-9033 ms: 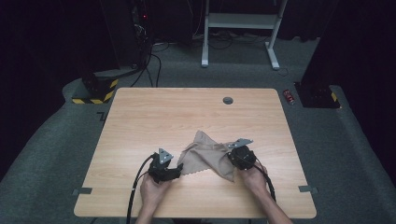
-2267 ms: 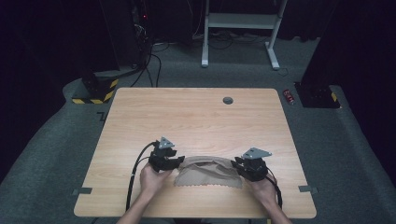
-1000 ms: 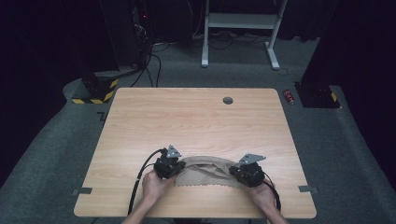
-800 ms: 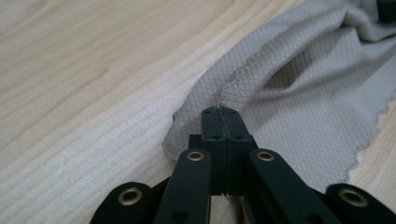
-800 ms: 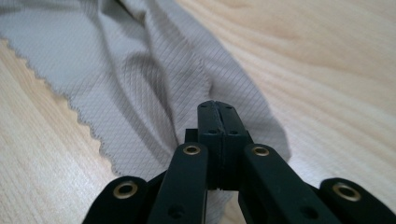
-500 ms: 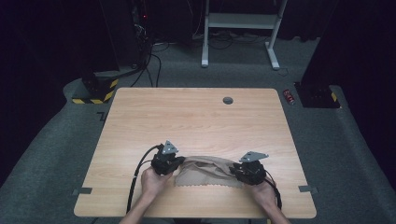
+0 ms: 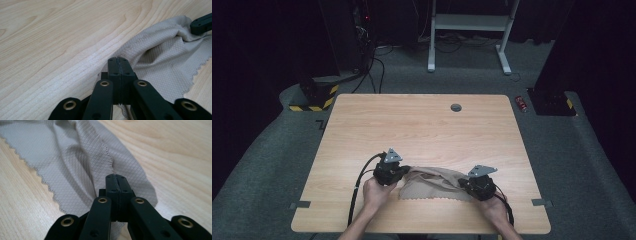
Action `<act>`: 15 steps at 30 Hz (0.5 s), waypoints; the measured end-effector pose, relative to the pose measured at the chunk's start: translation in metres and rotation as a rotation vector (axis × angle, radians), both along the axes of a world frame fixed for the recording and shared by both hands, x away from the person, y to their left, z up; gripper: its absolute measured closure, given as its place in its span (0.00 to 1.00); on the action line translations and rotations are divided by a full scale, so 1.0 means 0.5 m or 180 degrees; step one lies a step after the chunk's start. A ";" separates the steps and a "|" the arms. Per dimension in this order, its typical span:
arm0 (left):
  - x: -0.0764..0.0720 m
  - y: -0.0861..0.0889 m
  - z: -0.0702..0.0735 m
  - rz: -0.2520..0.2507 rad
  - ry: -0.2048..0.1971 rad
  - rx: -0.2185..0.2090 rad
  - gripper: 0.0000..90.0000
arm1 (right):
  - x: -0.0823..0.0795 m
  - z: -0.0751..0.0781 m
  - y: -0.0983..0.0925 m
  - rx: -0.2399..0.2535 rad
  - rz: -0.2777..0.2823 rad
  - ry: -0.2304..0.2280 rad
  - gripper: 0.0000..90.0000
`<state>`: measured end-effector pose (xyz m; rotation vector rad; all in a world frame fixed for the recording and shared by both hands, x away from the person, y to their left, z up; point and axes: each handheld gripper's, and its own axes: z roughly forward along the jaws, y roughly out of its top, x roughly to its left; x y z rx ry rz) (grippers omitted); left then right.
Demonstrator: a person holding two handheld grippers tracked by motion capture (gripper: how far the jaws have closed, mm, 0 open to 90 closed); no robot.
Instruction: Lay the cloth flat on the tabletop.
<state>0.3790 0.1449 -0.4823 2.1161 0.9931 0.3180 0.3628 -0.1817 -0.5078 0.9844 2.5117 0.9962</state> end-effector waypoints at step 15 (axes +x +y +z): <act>0.074 -0.003 0.033 0.0149 -0.0120 0.0122 1.00 | 0.079 0.066 0.005 -0.0136 -0.0172 -0.0313 1.00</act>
